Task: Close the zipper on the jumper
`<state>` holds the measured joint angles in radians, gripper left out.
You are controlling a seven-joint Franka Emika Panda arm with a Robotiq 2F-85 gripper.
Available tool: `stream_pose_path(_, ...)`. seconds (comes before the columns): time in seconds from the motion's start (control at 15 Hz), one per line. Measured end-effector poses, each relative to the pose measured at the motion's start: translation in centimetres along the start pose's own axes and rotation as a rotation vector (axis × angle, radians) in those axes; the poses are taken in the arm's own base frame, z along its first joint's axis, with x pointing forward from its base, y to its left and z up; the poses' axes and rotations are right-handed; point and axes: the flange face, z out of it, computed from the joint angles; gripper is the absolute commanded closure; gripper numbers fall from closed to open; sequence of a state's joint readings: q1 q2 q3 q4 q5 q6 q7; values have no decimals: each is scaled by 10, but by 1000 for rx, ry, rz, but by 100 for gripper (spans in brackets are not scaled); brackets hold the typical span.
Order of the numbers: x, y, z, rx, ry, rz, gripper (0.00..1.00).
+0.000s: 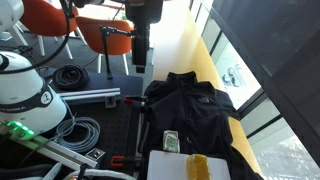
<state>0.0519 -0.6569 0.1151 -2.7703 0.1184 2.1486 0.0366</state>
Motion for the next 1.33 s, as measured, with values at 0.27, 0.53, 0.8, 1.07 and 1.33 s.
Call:
stream_pose_path(0.27,30,1,36,-36,106,-40,0)
stream_pose_path(0.53,53,25,78,-38,142,-13,0)
stream_pose_path(0.8,73,68,124,-32,147,24,0)
stream_pose_path(1.07,104,94,174,-40,124,43,0)
stream_pose_path(1.33,144,100,224,-43,91,42,0)
